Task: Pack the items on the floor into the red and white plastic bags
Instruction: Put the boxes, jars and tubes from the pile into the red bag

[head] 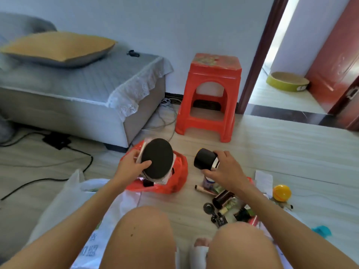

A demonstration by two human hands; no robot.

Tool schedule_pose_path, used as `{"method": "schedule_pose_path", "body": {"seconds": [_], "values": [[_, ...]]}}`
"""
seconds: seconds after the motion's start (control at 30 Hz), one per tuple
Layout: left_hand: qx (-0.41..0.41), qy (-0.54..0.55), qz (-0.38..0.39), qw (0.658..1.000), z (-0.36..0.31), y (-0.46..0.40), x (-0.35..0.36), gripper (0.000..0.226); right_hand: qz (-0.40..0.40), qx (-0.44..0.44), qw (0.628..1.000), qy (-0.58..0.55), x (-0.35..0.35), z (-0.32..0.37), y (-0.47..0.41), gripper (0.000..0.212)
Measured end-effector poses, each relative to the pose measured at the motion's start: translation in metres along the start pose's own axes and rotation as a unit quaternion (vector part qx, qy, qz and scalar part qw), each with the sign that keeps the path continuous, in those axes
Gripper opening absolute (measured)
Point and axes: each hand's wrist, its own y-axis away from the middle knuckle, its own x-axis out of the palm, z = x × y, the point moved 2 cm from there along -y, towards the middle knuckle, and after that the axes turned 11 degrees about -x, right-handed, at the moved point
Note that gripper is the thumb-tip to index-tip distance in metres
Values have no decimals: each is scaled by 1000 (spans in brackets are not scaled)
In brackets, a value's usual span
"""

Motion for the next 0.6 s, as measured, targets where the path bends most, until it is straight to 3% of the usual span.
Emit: {"method": "schedule_pose_path", "body": {"seconds": [0.27, 0.6], "values": [[-57, 49, -24, 997, 18, -12, -37, 25, 49, -48, 998, -5, 16, 28, -38, 59], [-162, 102, -42, 981, 111, -85, -17, 16, 165, -53, 977, 124, 135, 15, -108, 58]]}}
